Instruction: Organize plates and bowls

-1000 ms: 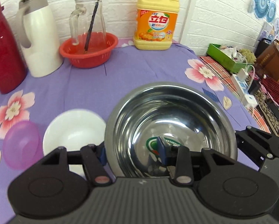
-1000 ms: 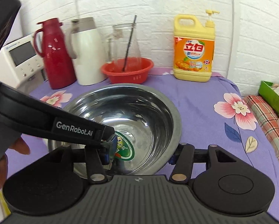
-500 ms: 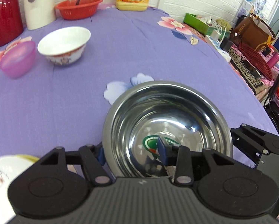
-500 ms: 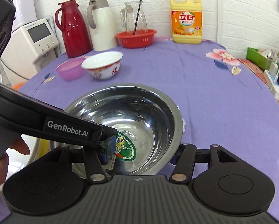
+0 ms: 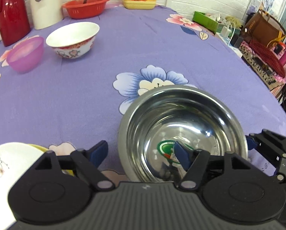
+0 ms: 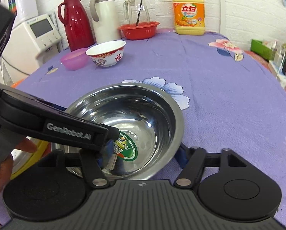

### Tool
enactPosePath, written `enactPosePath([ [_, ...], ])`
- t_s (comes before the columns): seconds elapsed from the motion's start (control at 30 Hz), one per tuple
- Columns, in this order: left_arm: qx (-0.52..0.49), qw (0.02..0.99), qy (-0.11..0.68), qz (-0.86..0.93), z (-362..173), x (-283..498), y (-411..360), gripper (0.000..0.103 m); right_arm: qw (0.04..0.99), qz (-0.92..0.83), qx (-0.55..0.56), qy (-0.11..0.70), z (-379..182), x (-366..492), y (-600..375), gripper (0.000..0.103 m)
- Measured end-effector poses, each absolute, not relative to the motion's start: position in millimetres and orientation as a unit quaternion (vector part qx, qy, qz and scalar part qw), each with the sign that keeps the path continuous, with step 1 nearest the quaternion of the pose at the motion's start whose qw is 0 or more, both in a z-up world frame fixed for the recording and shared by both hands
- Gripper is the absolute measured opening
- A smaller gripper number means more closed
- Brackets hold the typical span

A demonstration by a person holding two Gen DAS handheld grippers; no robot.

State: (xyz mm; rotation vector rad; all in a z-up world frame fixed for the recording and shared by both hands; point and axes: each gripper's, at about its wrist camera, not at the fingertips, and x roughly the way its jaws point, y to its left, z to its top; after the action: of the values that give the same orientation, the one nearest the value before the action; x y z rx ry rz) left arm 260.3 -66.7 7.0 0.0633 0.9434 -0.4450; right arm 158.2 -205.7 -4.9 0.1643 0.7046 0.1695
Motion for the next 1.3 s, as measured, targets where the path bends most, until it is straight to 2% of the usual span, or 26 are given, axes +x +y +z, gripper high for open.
enactPosePath([
  [0.23, 0.0, 0.892, 0.403, -0.207, 44, 260, -39, 0.071, 0.95, 0.064, 0.109, 0.284, 25, 140, -228, 0.103],
  [0.47, -0.023, 0.904, 0.392, -0.168, 59, 286, -18, 0.071, 0.955, 0.068, 0.087, 0.275, 39, 160, -233, 0.103],
  [0.87, -0.039, 0.899, 0.4, -0.173, 52, 322, -8, 0.071, 0.955, 0.07, 0.011, 0.289, 60, 232, -234, 0.103],
  [1.3, -0.066, 0.882, 0.44, -0.153, 29, 385, 10, 0.072, 0.94, 0.104, -0.062, 0.319, 55, 321, -207, 0.103],
])
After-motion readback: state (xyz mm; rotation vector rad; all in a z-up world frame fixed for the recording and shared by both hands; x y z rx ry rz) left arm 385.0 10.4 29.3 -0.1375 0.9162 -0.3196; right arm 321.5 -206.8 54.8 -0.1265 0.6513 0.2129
